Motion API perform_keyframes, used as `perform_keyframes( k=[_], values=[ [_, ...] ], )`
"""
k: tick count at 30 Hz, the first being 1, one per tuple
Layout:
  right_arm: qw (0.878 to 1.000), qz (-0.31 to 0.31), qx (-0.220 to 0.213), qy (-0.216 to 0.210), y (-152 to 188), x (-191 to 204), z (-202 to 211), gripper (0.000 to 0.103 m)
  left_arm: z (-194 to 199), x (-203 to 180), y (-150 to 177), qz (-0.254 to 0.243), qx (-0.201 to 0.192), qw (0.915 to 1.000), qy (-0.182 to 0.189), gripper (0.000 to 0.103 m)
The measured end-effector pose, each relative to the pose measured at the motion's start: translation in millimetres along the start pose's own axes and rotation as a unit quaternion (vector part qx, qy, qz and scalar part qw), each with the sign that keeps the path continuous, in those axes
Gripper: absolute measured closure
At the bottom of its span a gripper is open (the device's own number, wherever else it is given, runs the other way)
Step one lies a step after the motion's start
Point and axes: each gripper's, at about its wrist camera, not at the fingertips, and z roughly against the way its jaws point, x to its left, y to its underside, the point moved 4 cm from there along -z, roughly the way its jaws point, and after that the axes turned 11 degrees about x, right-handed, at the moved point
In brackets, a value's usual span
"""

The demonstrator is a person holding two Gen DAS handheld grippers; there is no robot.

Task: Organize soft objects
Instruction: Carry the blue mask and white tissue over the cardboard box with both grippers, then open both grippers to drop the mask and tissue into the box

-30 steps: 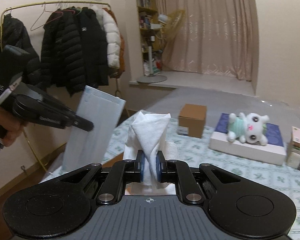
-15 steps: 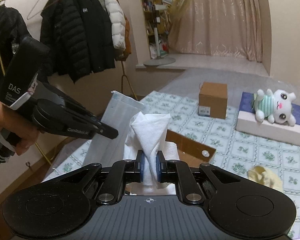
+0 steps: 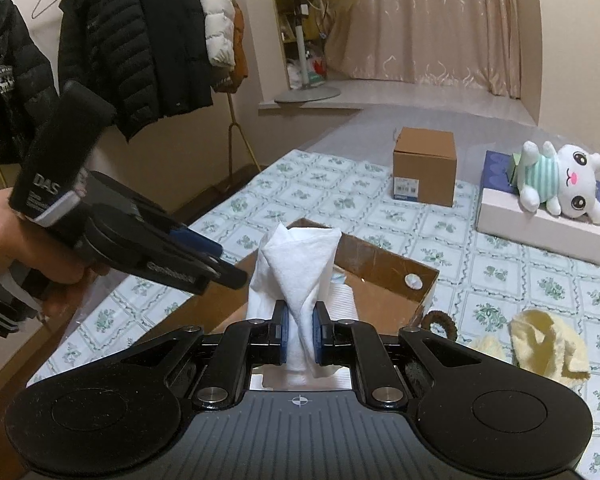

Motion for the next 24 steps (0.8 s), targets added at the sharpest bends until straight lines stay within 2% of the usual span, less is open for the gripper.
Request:
perform_keyframes(
  k=[11, 15, 16, 18, 19, 21, 24],
  values=[
    [1.0, 0.002, 0.017, 0.006, 1, 5, -11, 0.091, 25, 13, 19, 0.035, -0.039, 0.9986, -0.006, 0.068],
    [1.0, 0.001, 0.004, 0.005, -3, 6, -14, 0.091, 29, 16, 26, 0.042, -0.048, 0.9978, -0.016, 0.068],
    [1.0, 0.0, -0.001, 0.002, -5, 6, -14, 0.085, 30, 17, 28, 0.044, -0.051, 0.9976, -0.02, 0.068],
    [1.0, -0.006, -0.012, 0.003, -9, 4, -13, 0.054, 31, 19, 32, 0.047, -0.055, 0.997, -0.028, 0.064],
    [1.0, -0.011, -0.023, 0.004, -10, 3, -10, 0.03, 31, 20, 34, 0.048, -0.057, 0.9967, -0.03, 0.063],
    [0.999, -0.013, -0.039, 0.0, -12, 2, -4, 0.028, 33, 21, 39, 0.056, -0.061, 0.996, -0.033, 0.056],
    [0.998, -0.018, -0.052, -0.003, -11, 0, 10, 0.028, 38, 20, 50, 0.067, -0.075, 0.9941, -0.04, 0.053]
  ],
)
